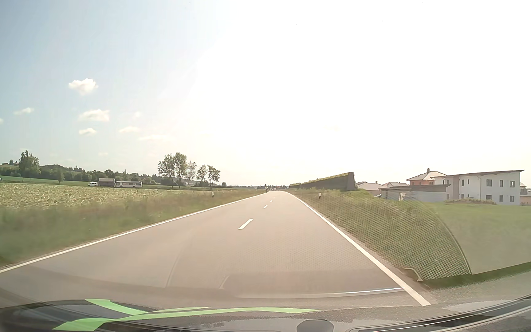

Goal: Follow the waypoints while adhering to traffic rules and regulations

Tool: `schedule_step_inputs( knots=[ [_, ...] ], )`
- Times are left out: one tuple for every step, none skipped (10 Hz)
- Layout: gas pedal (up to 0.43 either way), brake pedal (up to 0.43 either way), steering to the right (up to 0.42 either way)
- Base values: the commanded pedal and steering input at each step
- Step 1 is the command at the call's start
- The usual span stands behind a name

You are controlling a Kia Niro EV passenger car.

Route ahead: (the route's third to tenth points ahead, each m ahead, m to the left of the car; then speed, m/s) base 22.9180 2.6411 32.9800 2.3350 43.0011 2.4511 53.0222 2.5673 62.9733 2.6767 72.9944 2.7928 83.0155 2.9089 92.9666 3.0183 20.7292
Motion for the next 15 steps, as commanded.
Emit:
schedule_step_inputs(
  knots=[
    [0.118, 0.0, -0.001],
    [0.13, 0.0, -0.001],
    [0.13, 0.0, -0.001],
    [0.13, 0.0, -0.001],
    [0.118, 0.0, -0.001],
    [0.11, 0.0, -0.001],
    [0.079, 0.0, -0.001],
    [0.079, 0.0, -0.001],
    [0.079, 0.0, -0.001],
    [0.087, 0.0, -0.001],
    [0.098, 0.0, -0.001],
    [0.098, 0.0, -0.001],
    [0.098, 0.0, -0.001],
    [0.098, 0.0, -0.001],
    [0.098, 0.0, -0.001]
  ],
)
